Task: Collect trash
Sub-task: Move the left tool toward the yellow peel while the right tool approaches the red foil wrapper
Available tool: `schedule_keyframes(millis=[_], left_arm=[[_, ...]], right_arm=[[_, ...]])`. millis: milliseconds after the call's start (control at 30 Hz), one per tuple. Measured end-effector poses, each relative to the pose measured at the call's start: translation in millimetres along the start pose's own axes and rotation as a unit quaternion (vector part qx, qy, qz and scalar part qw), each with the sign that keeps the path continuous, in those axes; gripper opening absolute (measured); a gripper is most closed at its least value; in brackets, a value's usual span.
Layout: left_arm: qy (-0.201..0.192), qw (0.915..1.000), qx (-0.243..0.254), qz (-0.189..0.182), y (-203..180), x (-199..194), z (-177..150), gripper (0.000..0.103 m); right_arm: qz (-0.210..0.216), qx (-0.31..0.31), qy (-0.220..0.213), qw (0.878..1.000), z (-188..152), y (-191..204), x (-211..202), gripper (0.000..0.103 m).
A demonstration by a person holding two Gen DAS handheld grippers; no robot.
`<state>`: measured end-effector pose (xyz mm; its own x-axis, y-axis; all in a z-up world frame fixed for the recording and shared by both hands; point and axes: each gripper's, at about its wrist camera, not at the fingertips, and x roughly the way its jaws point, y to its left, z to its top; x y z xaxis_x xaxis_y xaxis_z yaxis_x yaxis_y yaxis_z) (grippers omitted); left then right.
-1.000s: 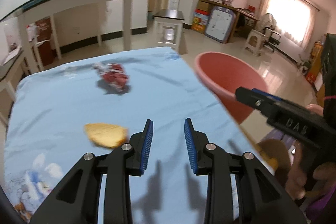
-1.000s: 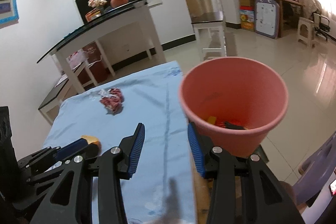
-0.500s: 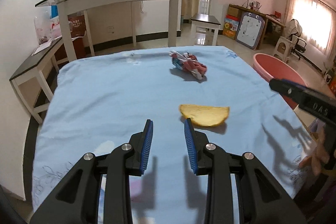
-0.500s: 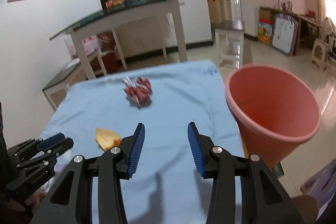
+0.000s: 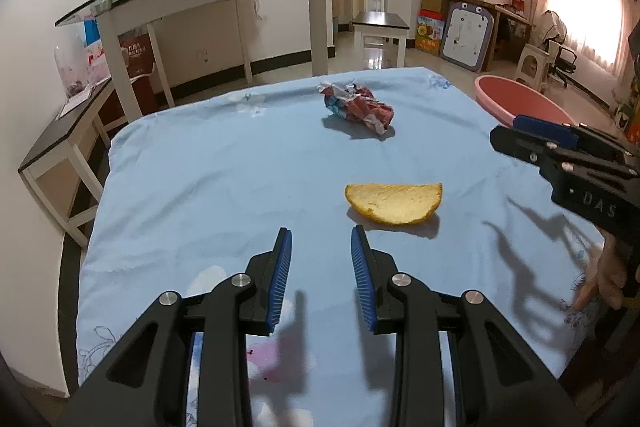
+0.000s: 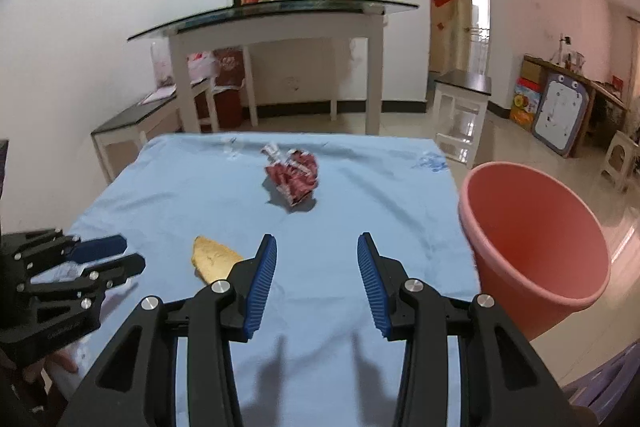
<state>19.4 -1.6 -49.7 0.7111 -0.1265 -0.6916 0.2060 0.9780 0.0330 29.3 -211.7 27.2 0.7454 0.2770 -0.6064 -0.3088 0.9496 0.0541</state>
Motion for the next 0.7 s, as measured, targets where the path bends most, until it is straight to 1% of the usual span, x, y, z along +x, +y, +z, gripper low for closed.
schedule_keyframes(millis=[133,267,367,500,567,700], left_arm=[[0.005,0.9999,0.001,-0.013,4,-4,-3,0.031],[0.012,0.9994,0.019,-0.028,0,-8,-8,0.031],[0.019,0.9985,0.033,-0.039,-4,-10,-11,0.031],[0.026,0.9973,0.045,-0.052,-7,-12,-14,0.031],[0.032,0.9968,0.043,-0.06,-5,-12,-16,0.031],[0.044,0.9957,0.021,-0.079,2,-13,-17,0.031]], right_arm=[[0.012,0.007,0.017,1.0,-3,0,-2,0.042],[0.013,0.029,0.014,0.999,-4,-1,-10,0.042],[0.004,0.041,0.006,0.999,-4,-4,-16,0.042],[-0.003,0.038,0.005,0.999,-4,-2,-20,0.042],[-0.006,0.032,0.005,0.999,-3,0,-22,0.042],[-0.01,0.029,0.006,1.0,-3,-3,-24,0.042]])
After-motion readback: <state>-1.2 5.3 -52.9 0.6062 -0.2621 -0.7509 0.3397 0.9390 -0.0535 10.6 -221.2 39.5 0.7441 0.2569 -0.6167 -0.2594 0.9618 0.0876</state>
